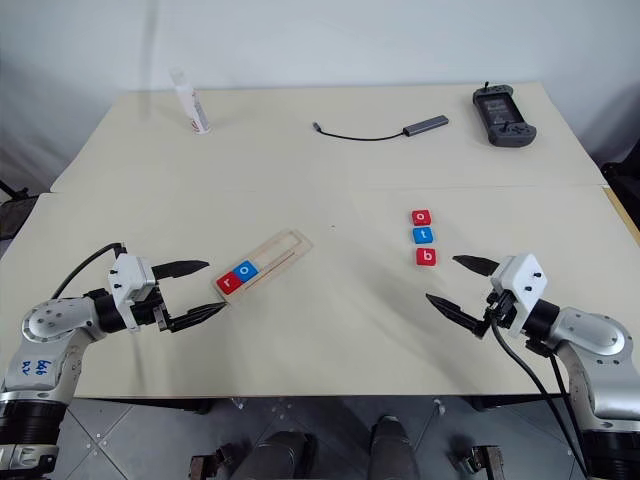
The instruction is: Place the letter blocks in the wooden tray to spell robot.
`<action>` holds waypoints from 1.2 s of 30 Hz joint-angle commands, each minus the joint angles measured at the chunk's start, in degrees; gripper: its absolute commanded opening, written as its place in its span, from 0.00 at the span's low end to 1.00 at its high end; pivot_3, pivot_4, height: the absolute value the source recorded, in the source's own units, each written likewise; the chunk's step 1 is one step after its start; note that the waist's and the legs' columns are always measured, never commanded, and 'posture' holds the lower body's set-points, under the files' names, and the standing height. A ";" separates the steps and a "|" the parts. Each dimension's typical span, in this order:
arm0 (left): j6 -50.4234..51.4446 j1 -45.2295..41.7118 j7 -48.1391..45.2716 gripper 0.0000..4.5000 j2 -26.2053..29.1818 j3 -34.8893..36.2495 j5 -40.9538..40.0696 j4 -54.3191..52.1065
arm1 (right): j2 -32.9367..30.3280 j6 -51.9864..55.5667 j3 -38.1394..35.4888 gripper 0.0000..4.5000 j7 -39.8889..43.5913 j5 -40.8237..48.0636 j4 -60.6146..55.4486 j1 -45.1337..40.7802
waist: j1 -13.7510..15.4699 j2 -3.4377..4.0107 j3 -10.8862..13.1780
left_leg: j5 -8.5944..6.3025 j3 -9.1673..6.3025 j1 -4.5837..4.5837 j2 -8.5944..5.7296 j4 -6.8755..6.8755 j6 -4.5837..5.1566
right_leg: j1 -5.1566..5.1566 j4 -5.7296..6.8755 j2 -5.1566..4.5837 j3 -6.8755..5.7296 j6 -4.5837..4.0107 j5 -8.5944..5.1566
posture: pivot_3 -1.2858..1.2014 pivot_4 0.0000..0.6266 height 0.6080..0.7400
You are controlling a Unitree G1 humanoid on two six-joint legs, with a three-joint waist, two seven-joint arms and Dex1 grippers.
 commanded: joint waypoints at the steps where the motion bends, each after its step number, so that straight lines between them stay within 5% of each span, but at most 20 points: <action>1: 0.61 0.65 0.66 1.00 0.44 1.79 -0.98 -2.43 | 0.43 -1.25 -0.21 1.00 0.74 0.55 -0.77 -0.50 | -0.05 0.00 0.00 | 0.00 0.00 0.00 0.00 0.00 0.00 | 0.00 0.00 0.00 0.00 0.00 0.00 | 0.52 0.24 1.00; 20: 0.28 16.95 3.81 1.00 -3.10 13.50 -5.72 -0.46 | 10.52 1.06 14.36 1.00 3.44 2.56 -9.67 -11.17 | 1.35 -0.05 -0.01 | -0.10 0.09 -0.02 0.30 0.10 -0.13 | -0.06 -0.03 0.26 -0.07 -0.38 0.22 | 0.52 0.24 1.00; 28: 7.51 7.35 7.02 1.00 -5.88 5.74 -4.74 -5.79 | 6.42 4.19 12.20 1.00 6.04 5.31 -11.17 -9.87 | 1.20 -0.10 -0.04 | -0.12 0.10 -0.02 0.40 0.14 -0.17 | -0.05 -0.03 0.36 -0.12 -0.42 0.26 | 0.52 0.24 1.00; 36: 6.94 -2.71 6.12 1.00 -5.04 -2.23 2.41 3.50 | 5.78 6.69 11.37 1.00 4.73 6.30 -12.37 -10.22 | -0.22 -0.10 -0.04 | -0.22 0.28 0.02 0.75 0.09 -0.36 | -0.14 -0.01 0.75 0.00 -0.44 0.27 | 0.52 0.24 1.00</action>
